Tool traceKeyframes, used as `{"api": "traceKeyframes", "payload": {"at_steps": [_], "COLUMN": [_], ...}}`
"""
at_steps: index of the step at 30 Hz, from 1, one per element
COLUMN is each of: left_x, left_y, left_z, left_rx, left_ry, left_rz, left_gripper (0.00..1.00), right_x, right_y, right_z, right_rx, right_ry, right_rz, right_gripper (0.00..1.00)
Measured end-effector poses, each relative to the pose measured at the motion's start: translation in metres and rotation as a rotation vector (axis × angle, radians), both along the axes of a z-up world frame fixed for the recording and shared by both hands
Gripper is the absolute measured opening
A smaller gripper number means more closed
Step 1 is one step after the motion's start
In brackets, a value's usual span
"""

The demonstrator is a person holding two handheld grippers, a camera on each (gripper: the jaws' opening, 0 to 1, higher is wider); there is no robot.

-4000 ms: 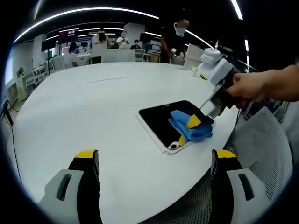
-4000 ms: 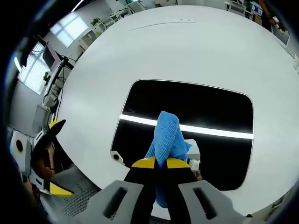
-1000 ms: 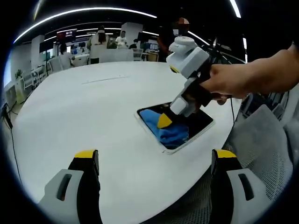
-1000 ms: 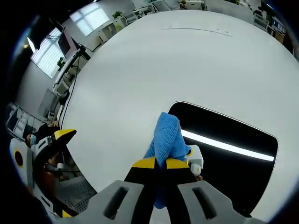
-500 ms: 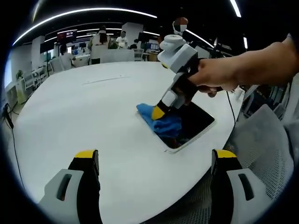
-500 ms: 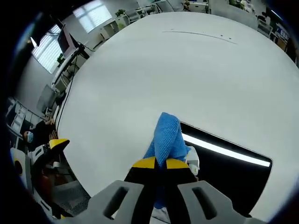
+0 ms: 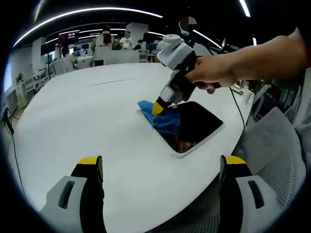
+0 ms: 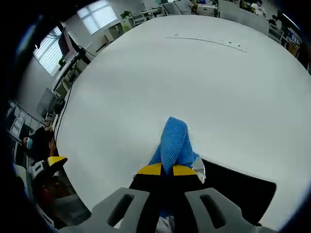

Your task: Wipe the mirror surface with the cleaning cloth until all visible marks leave the cleaned area.

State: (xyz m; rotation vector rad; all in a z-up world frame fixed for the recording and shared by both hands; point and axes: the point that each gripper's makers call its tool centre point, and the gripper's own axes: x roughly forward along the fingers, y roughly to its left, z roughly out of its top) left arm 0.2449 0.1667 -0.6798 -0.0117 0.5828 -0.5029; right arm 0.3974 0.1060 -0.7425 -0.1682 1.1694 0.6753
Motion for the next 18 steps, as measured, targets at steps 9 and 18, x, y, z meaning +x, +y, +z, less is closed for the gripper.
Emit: {"api": "traceKeyframes", "payload": {"at_steps": [9,18], "left_x": [-0.0001,0.0003], "left_y": [0.0003,0.0018], "left_z": [-0.0010,-0.0013], "left_rx": [0.002,0.002], "left_ry": [0.003,0.002], "left_rz": [0.001,0.005], "left_gripper": [0.99,0.99], "right_x": [0.0104,0.0086], "right_y": [0.0022,-0.0044], "right_z": [0.0018,0.0040], "right_rx": [-0.003,0.000], "right_ry": [-0.013,-0.013], "right_rz": [0.012,0.021], "right_gripper": [0.00,0.00]}}
